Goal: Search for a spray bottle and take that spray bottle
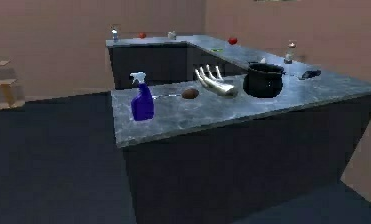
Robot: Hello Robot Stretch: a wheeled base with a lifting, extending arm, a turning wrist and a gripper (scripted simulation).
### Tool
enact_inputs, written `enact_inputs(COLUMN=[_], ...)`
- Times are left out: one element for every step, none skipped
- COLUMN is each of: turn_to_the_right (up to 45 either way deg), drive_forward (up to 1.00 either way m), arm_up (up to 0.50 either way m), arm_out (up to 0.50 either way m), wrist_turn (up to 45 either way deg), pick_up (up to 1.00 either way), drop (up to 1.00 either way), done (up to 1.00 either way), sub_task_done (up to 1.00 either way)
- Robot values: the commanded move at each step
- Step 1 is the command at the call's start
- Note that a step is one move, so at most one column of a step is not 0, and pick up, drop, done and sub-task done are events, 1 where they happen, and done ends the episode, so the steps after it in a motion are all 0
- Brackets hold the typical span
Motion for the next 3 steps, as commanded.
enact_inputs(turn_to_the_right=[0.0,-45.0,-45.0], drive_forward=[0.35,0.00,0.00], arm_up=[0.00,0.00,0.00], arm_out=[0.00,0.00,0.00], wrist_turn=[0.0,0.0,0.0], pick_up=[0.00,0.00,0.00], drop=[0.00,0.00,0.00], done=[0.00,0.00,0.00], sub_task_done=[0.00,0.00,0.00])
